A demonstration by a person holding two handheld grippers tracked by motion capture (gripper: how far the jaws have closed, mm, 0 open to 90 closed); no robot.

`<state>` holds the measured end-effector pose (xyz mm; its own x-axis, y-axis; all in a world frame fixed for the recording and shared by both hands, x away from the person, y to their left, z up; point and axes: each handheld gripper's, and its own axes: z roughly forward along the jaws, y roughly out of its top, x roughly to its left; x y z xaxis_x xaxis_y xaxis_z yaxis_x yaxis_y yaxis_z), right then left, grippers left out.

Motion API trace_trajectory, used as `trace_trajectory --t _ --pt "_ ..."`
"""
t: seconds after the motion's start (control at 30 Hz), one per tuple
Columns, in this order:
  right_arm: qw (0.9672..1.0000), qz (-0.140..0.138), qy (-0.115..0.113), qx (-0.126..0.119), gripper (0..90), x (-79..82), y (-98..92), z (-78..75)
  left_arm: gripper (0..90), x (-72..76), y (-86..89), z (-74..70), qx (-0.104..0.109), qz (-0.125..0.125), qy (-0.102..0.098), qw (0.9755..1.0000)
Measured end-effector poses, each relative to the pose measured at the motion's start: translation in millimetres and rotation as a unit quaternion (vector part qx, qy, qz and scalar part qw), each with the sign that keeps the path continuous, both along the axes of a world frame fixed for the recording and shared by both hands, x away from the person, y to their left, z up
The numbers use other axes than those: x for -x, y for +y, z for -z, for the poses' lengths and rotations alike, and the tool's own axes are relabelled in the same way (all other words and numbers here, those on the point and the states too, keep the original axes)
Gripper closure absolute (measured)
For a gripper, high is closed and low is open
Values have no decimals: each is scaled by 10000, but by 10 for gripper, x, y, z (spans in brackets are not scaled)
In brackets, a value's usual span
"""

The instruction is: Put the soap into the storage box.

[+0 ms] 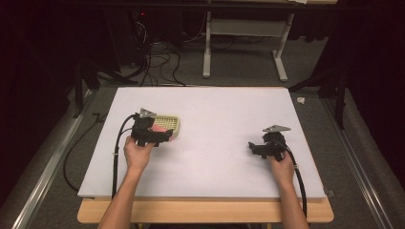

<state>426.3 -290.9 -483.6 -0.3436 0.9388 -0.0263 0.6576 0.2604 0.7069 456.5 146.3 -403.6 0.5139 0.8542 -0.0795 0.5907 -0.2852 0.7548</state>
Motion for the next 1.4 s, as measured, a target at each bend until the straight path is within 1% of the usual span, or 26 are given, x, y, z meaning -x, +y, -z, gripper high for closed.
trace_trajectory --t 0.03,0.07,0.1,0.2,0.23,0.27,0.3,0.33,0.43,0.53,0.6,0.63,0.67,0.7,0.8,0.9,1.03,1.17,1.27,1.33,1.37,1.4 --pt "10000 7 6 -7 153 1 1 0 143 -30 -3 -14 -15 -18 1 10000" --pt "10000 7 5 -8 153 1 1 0 143 -52 -1 -22 21 -33 -17 10000" --pt "10000 -1 1 -7 153 0 -1 0 143 -77 3 -30 54 -42 9 10000" --pt "10000 2 4 -10 153 0 0 0 143 -140 -5 -43 -37 -97 -3 9999" --pt "10000 7 6 -7 153 0 0 0 143 -190 -12 -41 -84 -167 -36 9998" --pt "10000 7 6 -7 153 0 0 0 143 -190 -12 -41 -84 -167 -36 9998" --pt "10000 7 4 -8 153 0 1 0 143 -213 -7 -34 -39 -184 -23 9998" --pt "10000 7 5 -8 153 0 0 0 143 -229 -7 -26 -41 -215 -14 9998" --pt "10000 5 6 -10 153 0 0 0 143 -299 -24 13 -199 -324 -38 9993" --pt "10000 5 6 -10 153 0 0 0 143 -370 -37 46 -212 -402 -22 9990" --pt "10000 8 6 -9 153 1 0 0 143 -429 -45 70 -199 -457 24 9988" --pt "10000 8 5 -10 153 0 0 0 143 -467 -56 91 -200 -504 11 9985" --pt "10000 8 5 -10 153 0 0 0 143 -467 -56 91 -200 -504 11 9985" --pt "10000 3 4 -10 153 0 0 0 143 -507 -59 125 -141 -573 46 9982" --pt "10000 9 5 -10 153 0 1 0 143 -536 -62 159 -140 -611 90 9980" --pt "10000 7 5 -11 153 0 1 0 143 -574 -78 210 -227 -660 117 9975" --pt "10000 7 5 -11 153 0 1 0 143 -601 -86 249 -252 -702 144 9971" --pt "10000 8 6 -11 153 0 0 0 143 -612 -101 271 -304 -718 137 9969" --pt "10000 4 4 -10 153 0 0 0 142 -628 -108 295 -295 -738 149 9967" --pt "10000 3 4 -9 153 0 -1 0 142 -633 -115 309 -326 -743 171 9966" --pt "10000 3 6 -11 153 -1 -1 0 142 -629 -133 324 -430 -730 144 9963" --pt "10000 3 6 -11 153 -1 -1 0 142 -629 -133 324 -430 -730 144 9963"
